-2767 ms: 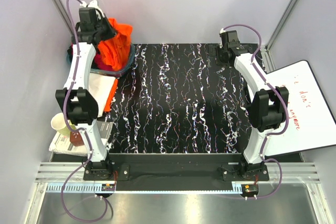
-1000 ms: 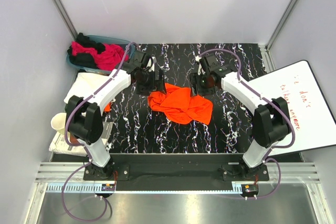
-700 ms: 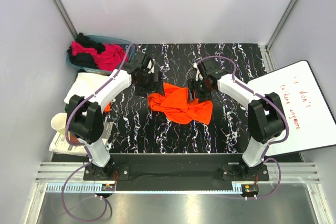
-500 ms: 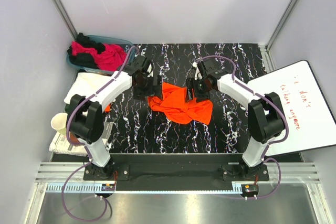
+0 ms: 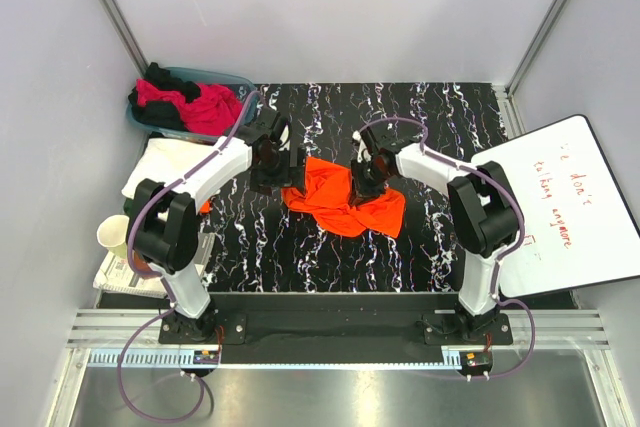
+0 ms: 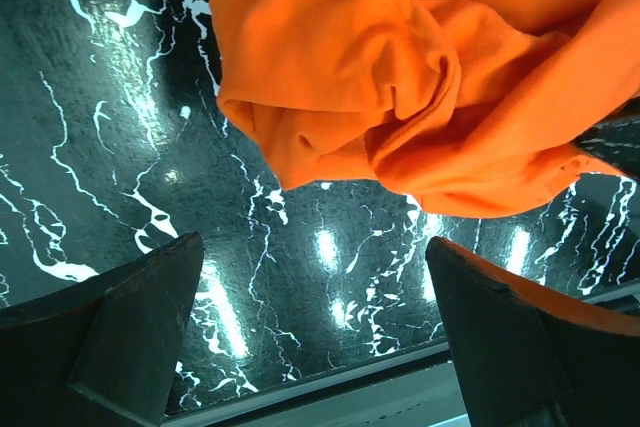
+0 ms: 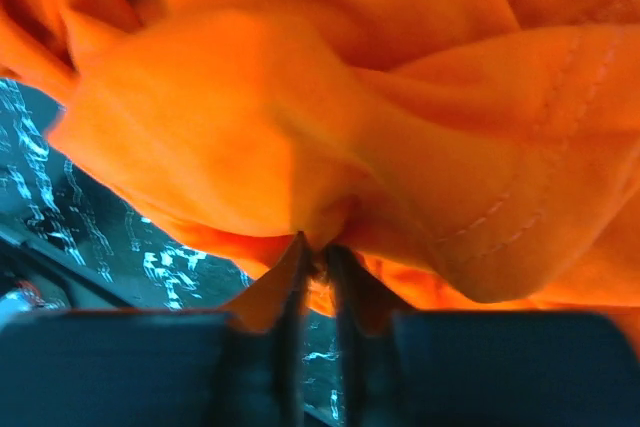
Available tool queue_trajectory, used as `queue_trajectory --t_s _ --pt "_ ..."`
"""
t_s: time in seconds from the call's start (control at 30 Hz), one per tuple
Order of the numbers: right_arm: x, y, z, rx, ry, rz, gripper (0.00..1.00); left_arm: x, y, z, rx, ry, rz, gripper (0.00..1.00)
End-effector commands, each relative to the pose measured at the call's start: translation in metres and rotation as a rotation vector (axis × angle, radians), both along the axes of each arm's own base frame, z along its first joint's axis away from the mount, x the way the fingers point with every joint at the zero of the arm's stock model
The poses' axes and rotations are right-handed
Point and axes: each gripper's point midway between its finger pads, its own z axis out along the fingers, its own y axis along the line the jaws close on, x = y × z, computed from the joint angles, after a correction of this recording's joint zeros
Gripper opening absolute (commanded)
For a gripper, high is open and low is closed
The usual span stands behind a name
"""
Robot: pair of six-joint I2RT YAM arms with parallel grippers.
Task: Fold and stack the t-shirts
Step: Flatten out the tshirt
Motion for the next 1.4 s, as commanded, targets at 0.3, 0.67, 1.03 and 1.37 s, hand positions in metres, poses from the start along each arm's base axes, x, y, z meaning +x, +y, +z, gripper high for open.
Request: queue_trajectory --t_s 0.3,0.67,1.03,1.37 --pt "0.011 0.002 0.103 0.061 -0.249 0.027 0.00 0.023 0.007 -0.019 0.094 -0.009 -0.007 0.99" --pt "0.001 -0.014 0.113 0.007 -0.267 0.021 0.00 0.073 -0.029 -0.005 0.001 -0.069 -0.024 0.97" --pt "0.029 -0.069 0.142 -0.158 -0.405 -0.076 0.00 0.085 -0.040 -0.016 -0.017 -0.061 -0.035 0.71" --pt "0.065 -0.156 0.243 -0.216 -0.665 -0.280 0.00 0.072 -0.040 0.009 -0.064 -0.118 -0.058 0.90"
